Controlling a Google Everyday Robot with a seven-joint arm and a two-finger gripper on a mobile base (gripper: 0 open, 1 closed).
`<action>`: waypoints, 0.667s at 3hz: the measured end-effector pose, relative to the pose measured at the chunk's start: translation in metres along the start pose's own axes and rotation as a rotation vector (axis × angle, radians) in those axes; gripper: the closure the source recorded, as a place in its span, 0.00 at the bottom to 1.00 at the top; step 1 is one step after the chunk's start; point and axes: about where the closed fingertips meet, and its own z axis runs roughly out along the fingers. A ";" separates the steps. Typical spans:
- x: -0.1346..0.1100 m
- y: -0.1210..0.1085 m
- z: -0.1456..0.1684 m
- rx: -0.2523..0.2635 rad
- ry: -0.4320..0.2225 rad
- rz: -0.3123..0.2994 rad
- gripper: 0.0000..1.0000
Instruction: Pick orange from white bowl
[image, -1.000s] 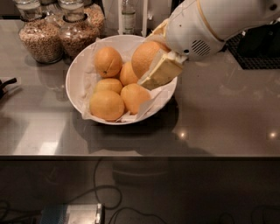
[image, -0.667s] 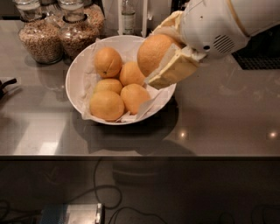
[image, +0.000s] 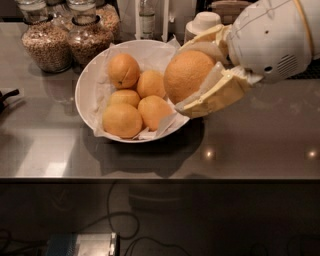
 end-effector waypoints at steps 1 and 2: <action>0.007 0.009 0.006 -0.066 -0.106 -0.016 1.00; 0.004 0.009 0.007 -0.066 -0.105 -0.021 1.00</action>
Offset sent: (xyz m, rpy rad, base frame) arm -0.0053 0.0010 -0.0095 0.0704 0.0236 0.0759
